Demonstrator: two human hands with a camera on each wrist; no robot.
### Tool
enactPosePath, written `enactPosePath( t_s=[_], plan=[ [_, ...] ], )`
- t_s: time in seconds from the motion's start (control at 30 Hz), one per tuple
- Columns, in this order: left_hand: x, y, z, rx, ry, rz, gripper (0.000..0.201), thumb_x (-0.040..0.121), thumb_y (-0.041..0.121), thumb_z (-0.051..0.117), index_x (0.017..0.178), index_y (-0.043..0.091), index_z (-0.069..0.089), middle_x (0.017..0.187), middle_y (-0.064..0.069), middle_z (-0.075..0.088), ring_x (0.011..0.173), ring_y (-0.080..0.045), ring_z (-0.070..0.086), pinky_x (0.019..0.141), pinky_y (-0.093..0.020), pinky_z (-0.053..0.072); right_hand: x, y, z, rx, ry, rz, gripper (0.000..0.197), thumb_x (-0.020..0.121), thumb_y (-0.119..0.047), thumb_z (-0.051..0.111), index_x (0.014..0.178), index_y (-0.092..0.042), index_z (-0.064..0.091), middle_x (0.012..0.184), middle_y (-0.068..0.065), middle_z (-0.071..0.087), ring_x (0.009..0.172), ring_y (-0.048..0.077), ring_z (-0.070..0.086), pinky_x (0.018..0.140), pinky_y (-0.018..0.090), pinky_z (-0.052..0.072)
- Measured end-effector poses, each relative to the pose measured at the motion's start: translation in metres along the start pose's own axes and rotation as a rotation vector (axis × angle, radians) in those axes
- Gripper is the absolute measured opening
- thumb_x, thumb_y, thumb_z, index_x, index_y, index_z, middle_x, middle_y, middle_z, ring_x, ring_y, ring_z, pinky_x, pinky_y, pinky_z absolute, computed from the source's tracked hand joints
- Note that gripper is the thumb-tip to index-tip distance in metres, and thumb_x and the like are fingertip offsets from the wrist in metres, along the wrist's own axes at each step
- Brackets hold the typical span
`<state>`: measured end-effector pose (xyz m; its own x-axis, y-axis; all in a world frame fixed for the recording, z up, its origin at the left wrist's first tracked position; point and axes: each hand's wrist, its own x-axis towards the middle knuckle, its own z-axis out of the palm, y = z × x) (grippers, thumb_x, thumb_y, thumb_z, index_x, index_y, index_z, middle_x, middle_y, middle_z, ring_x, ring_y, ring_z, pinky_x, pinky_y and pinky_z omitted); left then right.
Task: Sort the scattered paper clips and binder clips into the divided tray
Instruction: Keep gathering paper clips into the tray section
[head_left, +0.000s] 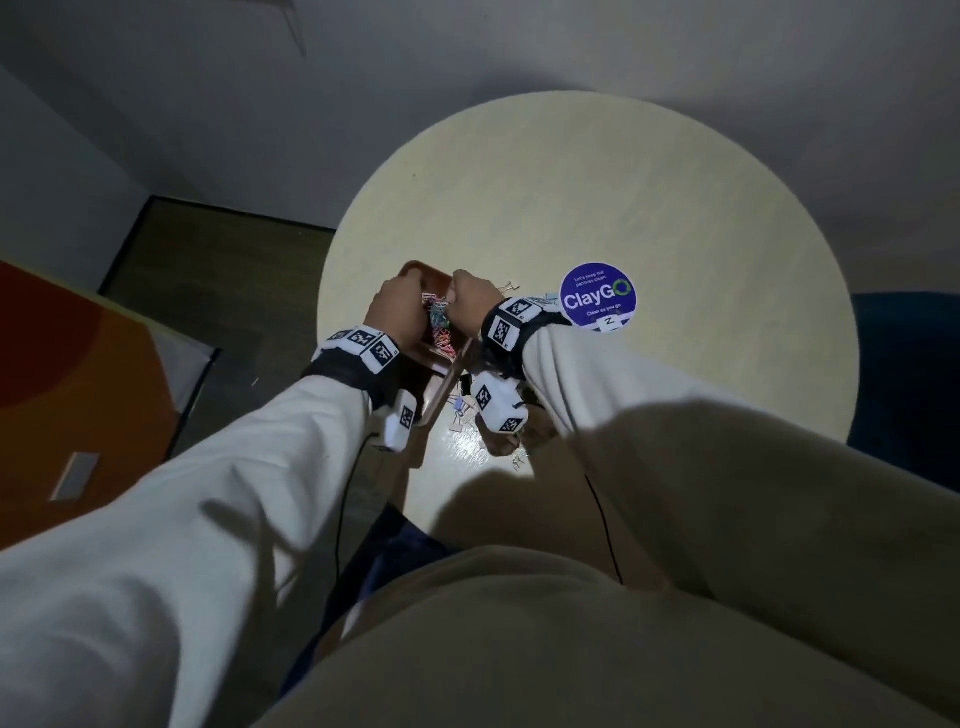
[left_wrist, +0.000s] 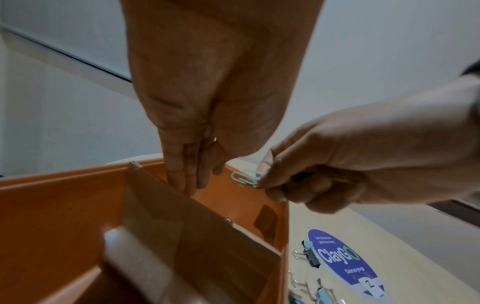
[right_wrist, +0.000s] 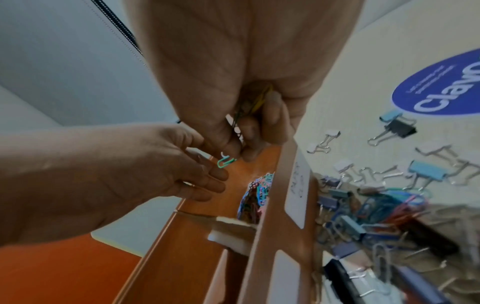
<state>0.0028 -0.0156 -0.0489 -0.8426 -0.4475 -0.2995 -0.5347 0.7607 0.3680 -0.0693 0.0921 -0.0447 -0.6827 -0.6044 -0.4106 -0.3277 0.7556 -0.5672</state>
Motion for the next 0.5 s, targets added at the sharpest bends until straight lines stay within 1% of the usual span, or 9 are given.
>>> enactPosePath(
  t_s=[0.1, 0.17, 0.27, 0.37, 0.43, 0.5],
  plan=[
    [-0.008, -0.004, 0.000, -0.040, 0.068, 0.007, 0.036, 0.088, 0.002, 0.048, 0.124, 0.005, 0.054, 0.114, -0.021, 0.064, 0.105, -0.039, 0.061, 0.085, -0.044, 0.049, 0.005, -0.009, 0.005, 0.008, 0.017, 0.034, 0.027, 0.093, -0.011, 0.047, 0.118, -0.003, 0.053, 0.118, 0.018, 0.063, 0.107, 0.034, 0.061, 0.076, 0.030, 0.041],
    [-0.013, -0.005, 0.000, -0.036, 0.104, 0.011, 0.035, 0.089, 0.004, 0.048, 0.123, 0.007, 0.055, 0.113, -0.020, 0.062, 0.105, -0.039, 0.060, 0.086, -0.045, 0.049, 0.004, -0.012, 0.006, -0.021, 0.011, 0.031, 0.030, 0.093, -0.012, 0.049, 0.122, -0.004, 0.053, 0.121, 0.017, 0.063, 0.110, 0.033, 0.060, 0.080, 0.031, 0.043],
    [-0.020, -0.004, 0.002, 0.018, 0.141, 0.020, 0.035, 0.086, 0.001, 0.050, 0.120, 0.007, 0.056, 0.112, -0.020, 0.061, 0.105, -0.040, 0.059, 0.089, -0.047, 0.048, -0.004, -0.009, 0.001, -0.030, 0.003, -0.004, 0.035, 0.093, -0.007, 0.046, 0.127, -0.007, 0.053, 0.125, 0.015, 0.062, 0.114, 0.032, 0.058, 0.085, 0.031, 0.044],
    [-0.028, 0.004, 0.005, 0.045, 0.195, 0.050, 0.033, 0.086, 0.002, 0.052, 0.118, 0.009, 0.058, 0.112, -0.017, 0.062, 0.107, -0.038, 0.058, 0.091, -0.047, 0.043, -0.017, 0.004, -0.011, 0.060, 0.046, -0.058, 0.036, 0.090, -0.003, 0.047, 0.124, -0.011, 0.057, 0.120, 0.013, 0.065, 0.107, 0.030, 0.061, 0.083, 0.030, 0.044],
    [-0.035, 0.016, 0.011, 0.054, 0.237, 0.110, 0.026, 0.090, 0.006, 0.050, 0.115, 0.008, 0.058, 0.110, -0.016, 0.061, 0.105, -0.037, 0.058, 0.089, -0.047, 0.043, -0.029, 0.018, -0.019, 0.116, 0.097, -0.108, 0.033, 0.089, -0.002, 0.049, 0.119, -0.011, 0.060, 0.115, 0.011, 0.067, 0.104, 0.028, 0.063, 0.083, 0.029, 0.045],
    [-0.045, 0.029, 0.021, 0.044, 0.227, 0.193, 0.018, 0.093, 0.011, 0.051, 0.109, 0.007, 0.057, 0.106, -0.017, 0.060, 0.099, -0.038, 0.059, 0.084, -0.046, 0.045, -0.042, 0.037, -0.025, 0.133, 0.118, -0.133, 0.029, 0.091, -0.003, 0.049, 0.116, -0.010, 0.062, 0.112, 0.010, 0.067, 0.099, 0.025, 0.062, 0.078, 0.027, 0.043]
  ],
)
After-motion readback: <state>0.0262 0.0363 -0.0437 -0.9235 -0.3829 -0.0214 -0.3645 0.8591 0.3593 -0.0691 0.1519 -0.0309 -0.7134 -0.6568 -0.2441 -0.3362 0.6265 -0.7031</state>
